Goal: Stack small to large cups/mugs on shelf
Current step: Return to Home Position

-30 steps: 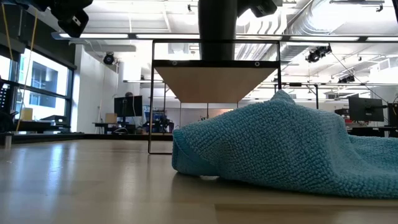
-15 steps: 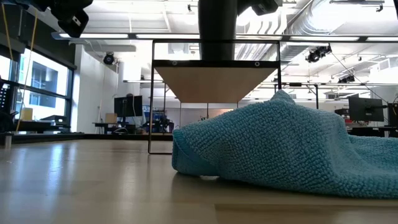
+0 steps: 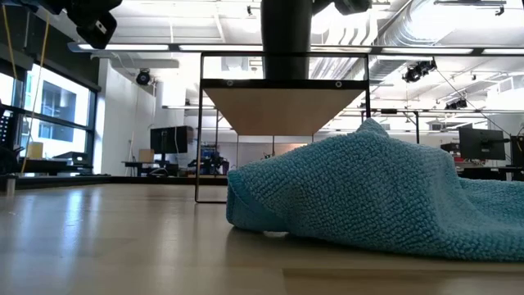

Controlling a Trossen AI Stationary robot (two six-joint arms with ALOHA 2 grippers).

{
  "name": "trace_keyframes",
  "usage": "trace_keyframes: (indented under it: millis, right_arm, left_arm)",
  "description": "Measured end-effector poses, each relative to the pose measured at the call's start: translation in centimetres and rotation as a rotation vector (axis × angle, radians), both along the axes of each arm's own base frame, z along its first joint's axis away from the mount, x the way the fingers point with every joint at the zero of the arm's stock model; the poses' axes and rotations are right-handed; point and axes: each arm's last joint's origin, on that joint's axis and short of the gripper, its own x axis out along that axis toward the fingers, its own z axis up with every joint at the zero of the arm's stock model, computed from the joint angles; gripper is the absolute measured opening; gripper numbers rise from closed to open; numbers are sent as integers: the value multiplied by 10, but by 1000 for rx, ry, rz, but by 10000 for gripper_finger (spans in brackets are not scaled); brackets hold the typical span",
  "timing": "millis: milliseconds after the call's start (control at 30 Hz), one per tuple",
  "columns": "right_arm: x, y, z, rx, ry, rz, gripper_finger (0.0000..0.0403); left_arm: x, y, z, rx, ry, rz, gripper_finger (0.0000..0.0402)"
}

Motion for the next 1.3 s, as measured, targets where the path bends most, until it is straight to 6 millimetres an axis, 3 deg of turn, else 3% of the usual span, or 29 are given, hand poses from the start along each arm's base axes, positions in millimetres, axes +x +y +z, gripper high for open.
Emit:
trace_keyframes:
  millis: [333,733,967,1300]
  right_arm:
    - [-17,1,14,-4,-31,4,90]
    - [-51,3,40,-57,-100,80,90]
    - [-81,4,61,-184,-182,237,90]
    - [-138,13,93,-519,-296,465,89]
  left_arm:
    - [0,0,3,-3,-35,1,163]
    - [1,0,8,-48,-78,16,163]
    - [1,3,16,-118,-160,98,163]
    - [1,4,24,-147,-242,127,163]
